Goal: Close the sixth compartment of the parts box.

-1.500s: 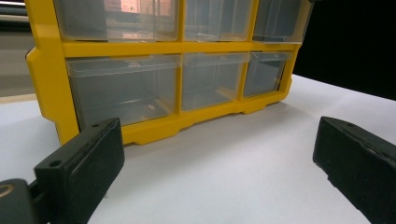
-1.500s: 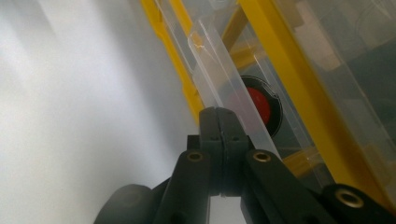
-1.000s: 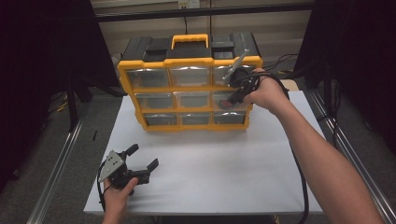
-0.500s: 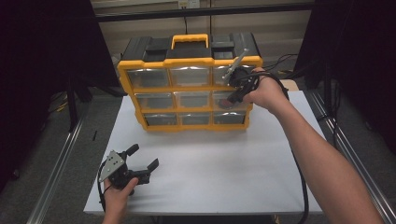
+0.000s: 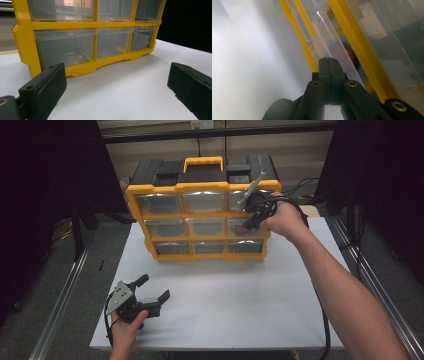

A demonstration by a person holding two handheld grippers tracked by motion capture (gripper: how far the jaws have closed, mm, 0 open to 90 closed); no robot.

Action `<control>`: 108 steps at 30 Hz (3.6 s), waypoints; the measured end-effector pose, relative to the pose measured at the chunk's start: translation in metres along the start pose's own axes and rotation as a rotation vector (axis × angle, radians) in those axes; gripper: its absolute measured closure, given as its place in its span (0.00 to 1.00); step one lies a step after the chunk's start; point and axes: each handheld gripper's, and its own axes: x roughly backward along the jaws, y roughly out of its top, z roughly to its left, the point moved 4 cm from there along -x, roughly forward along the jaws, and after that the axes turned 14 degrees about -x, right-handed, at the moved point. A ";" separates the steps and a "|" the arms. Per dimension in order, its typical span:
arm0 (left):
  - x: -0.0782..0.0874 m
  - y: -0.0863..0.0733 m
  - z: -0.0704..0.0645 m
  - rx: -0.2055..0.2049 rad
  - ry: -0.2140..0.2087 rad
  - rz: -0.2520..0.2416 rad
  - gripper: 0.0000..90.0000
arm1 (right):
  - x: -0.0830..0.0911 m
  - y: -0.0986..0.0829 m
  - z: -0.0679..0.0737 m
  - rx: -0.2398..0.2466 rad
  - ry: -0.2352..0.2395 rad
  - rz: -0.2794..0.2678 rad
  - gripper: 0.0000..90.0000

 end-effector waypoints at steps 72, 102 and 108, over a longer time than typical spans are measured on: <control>-0.002 0.000 0.000 0.000 -0.006 -0.005 0.03 | -0.001 -0.006 0.000 -0.088 0.049 -0.035 0.83; -0.001 0.000 0.000 -0.005 -0.009 0.000 0.03 | -0.009 -0.035 0.020 -0.125 0.147 -0.043 0.35; -0.001 0.000 -0.001 0.004 -0.002 -0.004 0.03 | -0.014 -0.044 0.024 -0.140 0.156 -0.037 0.28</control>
